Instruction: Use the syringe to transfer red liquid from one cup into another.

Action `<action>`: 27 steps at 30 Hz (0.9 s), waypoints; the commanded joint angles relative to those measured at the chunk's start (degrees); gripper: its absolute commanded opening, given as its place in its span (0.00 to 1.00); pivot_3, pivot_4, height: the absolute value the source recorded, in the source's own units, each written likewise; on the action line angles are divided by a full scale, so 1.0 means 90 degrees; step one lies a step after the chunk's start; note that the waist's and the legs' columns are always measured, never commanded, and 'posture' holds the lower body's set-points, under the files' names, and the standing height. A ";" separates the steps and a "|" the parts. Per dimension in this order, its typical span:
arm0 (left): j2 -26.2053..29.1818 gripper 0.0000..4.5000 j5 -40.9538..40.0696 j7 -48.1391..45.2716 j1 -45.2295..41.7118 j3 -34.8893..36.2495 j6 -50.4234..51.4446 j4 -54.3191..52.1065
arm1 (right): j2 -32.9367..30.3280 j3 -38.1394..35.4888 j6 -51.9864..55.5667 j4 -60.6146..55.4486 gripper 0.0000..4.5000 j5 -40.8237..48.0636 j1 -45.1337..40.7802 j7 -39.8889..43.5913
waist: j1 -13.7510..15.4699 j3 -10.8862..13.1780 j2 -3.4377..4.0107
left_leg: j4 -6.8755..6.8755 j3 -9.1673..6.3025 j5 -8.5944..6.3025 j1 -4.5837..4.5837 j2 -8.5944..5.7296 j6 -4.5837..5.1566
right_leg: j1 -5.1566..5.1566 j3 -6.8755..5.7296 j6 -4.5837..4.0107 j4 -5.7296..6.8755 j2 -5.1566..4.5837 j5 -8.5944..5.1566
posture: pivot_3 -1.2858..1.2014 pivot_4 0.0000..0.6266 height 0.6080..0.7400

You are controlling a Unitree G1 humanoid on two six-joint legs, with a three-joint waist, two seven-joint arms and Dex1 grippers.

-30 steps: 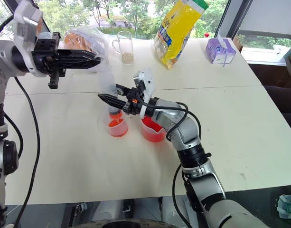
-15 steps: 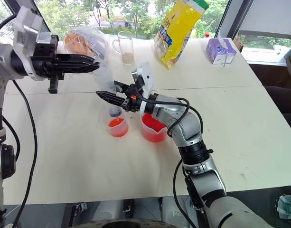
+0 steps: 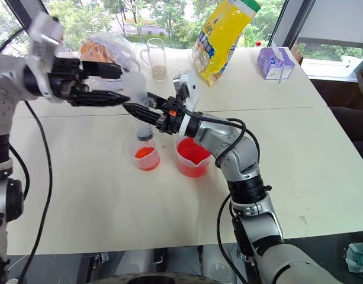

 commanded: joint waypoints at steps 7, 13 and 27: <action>0.0138 0.99 -0.0409 0.0259 -0.0156 0.0479 0.0404 0.0133 | 0.0132 -0.0374 0.0072 -0.0394 0.35 0.0445 -0.0219 -0.0270 | -0.0017 -0.0001 -0.0001 | 0.0000 0.0000 0.0000 0.0000 0.0001 0.0000 | -0.0001 0.0001 0.0000 0.0000 -0.0001 0.0000 | 0.52 0.24 1.00; 0.0081 0.99 -0.0558 0.0363 -0.0126 0.0591 0.0467 0.0139 | -0.0309 -0.1210 0.0677 -0.0592 0.35 0.0788 -0.0573 -0.1106 | 0.0019 0.0000 -0.0001 | 0.0000 0.0000 0.0000 -0.0001 0.0001 0.0000 | -0.0001 0.0001 0.0000 0.0000 -0.0008 0.0000 | 0.52 0.24 1.00; -0.0269 0.99 -0.0315 0.0277 0.0720 0.0171 -0.0125 -0.0460 | -0.3547 -0.3249 0.6274 -0.0250 0.35 0.2127 -0.0986 -0.3778 | 0.0005 0.0000 0.0001 | -0.0016 0.0009 -0.0005 -0.0003 0.0002 0.0008 | -0.0004 0.0003 -0.0002 -0.0016 -0.0016 -0.0001 | 0.52 0.24 1.00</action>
